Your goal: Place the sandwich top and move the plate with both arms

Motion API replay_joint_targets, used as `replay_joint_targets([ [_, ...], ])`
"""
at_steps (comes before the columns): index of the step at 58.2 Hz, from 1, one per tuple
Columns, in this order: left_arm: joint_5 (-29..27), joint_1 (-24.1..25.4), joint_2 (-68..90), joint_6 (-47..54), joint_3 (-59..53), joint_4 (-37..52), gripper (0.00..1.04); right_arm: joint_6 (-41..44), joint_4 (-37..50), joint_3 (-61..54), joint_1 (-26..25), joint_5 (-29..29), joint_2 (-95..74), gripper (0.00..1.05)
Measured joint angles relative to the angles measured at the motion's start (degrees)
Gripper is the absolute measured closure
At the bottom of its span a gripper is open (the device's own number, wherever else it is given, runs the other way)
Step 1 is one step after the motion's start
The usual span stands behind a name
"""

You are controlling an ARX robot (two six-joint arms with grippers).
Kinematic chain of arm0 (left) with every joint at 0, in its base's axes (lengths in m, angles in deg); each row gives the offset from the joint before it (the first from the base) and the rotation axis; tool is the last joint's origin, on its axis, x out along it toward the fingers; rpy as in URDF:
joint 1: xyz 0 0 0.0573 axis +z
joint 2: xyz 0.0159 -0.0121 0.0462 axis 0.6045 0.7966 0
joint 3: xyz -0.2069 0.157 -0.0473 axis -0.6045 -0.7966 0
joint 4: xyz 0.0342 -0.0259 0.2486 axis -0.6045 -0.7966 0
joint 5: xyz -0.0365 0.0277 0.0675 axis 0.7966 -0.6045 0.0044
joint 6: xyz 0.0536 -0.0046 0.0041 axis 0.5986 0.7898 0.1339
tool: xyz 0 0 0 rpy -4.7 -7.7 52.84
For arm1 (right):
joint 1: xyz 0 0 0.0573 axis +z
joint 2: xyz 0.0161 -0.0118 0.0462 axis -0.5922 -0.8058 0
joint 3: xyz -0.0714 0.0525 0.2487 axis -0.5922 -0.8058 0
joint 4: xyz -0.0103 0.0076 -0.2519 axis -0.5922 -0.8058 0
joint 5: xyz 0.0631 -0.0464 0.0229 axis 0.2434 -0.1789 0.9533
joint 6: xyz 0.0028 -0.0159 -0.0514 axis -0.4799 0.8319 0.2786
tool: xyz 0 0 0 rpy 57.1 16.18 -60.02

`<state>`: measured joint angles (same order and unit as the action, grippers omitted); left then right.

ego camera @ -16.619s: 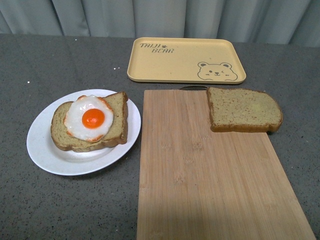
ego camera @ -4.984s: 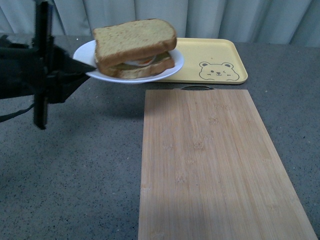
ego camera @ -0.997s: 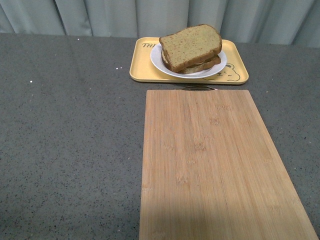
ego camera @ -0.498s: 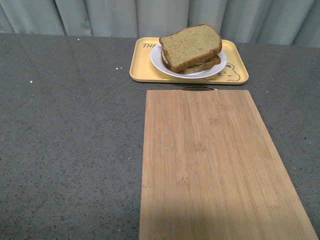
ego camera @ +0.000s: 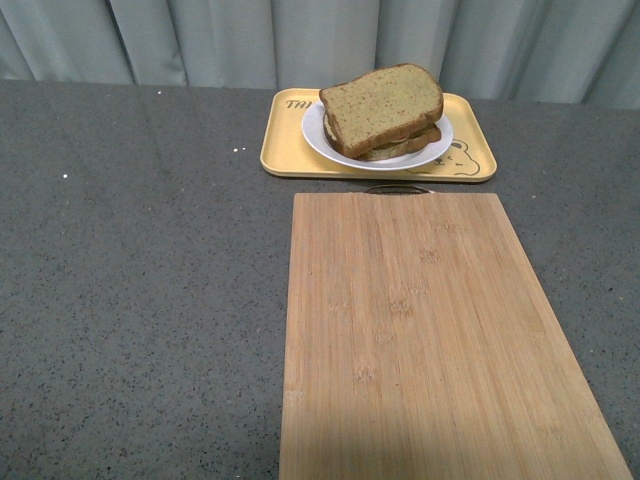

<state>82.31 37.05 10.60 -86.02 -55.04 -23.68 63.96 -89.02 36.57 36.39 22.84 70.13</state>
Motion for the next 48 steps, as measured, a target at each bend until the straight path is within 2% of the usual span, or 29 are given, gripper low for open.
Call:
replay_joint_targets([
  [8,0.00,0.00,-0.02,0.00,0.00,0.00,0.31,0.00,0.00,-0.02,0.00,0.00,0.00,0.09],
  [17,0.00,0.00,-0.02,0.02,0.00,0.00,0.06,0.00,0.00,0.00,0.00,0.00,0.00,0.09],
  [48,0.00,0.00,-0.02,0.04,0.00,0.00,0.07,0.00,0.00,0.00,0.00,0.00,0.00,0.09],
])
